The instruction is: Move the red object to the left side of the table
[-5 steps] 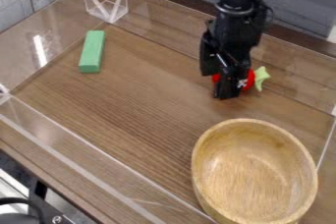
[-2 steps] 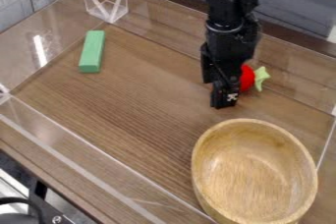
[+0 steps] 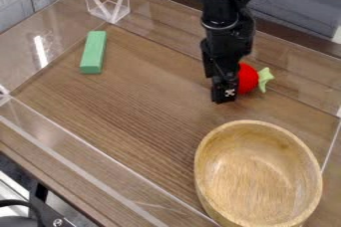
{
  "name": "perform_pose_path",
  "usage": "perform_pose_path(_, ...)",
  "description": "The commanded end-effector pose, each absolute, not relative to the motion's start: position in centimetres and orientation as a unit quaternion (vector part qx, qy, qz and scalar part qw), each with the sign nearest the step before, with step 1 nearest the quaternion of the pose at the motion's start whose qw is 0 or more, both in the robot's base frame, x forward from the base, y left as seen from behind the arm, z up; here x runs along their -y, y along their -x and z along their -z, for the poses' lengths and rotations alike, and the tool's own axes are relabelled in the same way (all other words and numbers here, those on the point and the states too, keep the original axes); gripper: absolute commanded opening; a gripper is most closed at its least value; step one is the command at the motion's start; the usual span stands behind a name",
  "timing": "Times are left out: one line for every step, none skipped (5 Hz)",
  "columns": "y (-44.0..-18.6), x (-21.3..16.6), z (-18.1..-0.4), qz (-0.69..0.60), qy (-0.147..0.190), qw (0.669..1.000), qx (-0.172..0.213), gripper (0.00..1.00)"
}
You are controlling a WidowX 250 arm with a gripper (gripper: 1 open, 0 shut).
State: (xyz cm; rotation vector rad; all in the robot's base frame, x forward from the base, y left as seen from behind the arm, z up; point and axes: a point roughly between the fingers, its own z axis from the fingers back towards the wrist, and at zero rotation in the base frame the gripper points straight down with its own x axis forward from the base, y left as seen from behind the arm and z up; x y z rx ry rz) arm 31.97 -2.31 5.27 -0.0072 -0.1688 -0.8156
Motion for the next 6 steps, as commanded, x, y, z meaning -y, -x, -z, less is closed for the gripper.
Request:
perform_pose_path(-32.8,3.6,-6.3,0.4,-0.002,0.911,0.105,1.0)
perform_pose_path(-33.6,3.5,-5.2,0.377,-0.002,0.92,0.107,1.0)
perform_pose_path(-34.4,3.2,-4.2,0.351,-0.004,0.93,0.11,1.0)
perform_pose_path(-34.7,2.7,-3.8,0.343,-0.004,0.933,0.111,0.0)
perform_pose_path(-35.1,2.0,-3.7,0.33,-0.003,0.937,0.113,0.0)
perform_pose_path(-35.5,1.5,-4.7,0.348,0.005,0.93,0.116,0.0)
